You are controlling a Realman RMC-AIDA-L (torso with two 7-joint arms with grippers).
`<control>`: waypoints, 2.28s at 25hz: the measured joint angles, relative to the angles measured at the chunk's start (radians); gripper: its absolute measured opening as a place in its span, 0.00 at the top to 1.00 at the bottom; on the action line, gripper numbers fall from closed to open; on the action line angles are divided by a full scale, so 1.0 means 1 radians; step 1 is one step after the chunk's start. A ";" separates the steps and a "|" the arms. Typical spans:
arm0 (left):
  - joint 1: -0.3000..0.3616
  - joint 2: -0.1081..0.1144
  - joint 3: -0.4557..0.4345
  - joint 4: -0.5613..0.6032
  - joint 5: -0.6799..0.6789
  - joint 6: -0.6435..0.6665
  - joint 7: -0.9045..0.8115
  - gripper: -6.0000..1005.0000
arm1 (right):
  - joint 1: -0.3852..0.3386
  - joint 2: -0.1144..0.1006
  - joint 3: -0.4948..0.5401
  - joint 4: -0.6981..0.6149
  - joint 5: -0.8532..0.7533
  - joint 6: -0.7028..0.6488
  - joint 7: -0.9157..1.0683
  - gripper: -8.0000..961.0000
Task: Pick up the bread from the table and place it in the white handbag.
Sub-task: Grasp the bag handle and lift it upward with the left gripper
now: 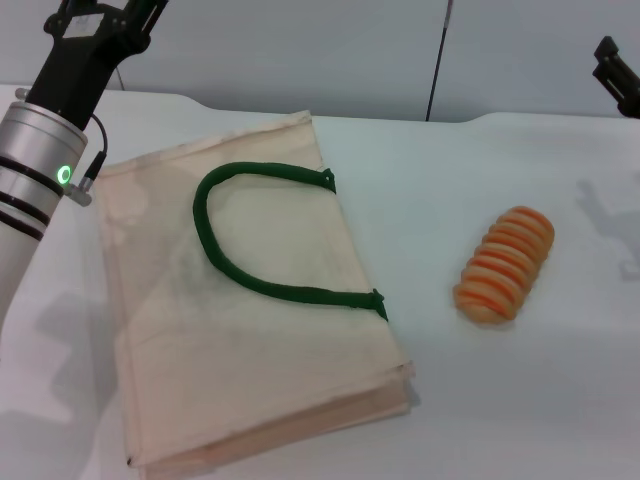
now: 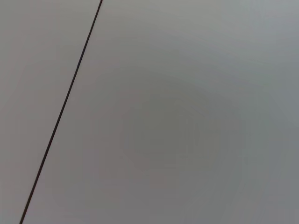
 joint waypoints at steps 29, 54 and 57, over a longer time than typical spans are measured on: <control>-0.117 0.019 0.004 -0.347 0.488 -0.105 -0.749 0.23 | -0.004 -0.003 0.000 0.000 0.000 0.000 0.007 0.07; -0.334 0.080 0.006 -0.605 1.417 -0.071 -1.376 0.23 | -0.010 -0.003 0.000 -0.005 0.000 0.000 0.008 0.07; -0.336 0.078 0.006 -0.601 1.443 -0.091 -1.393 0.23 | -0.005 -0.003 0.000 -0.003 0.000 0.000 0.008 0.07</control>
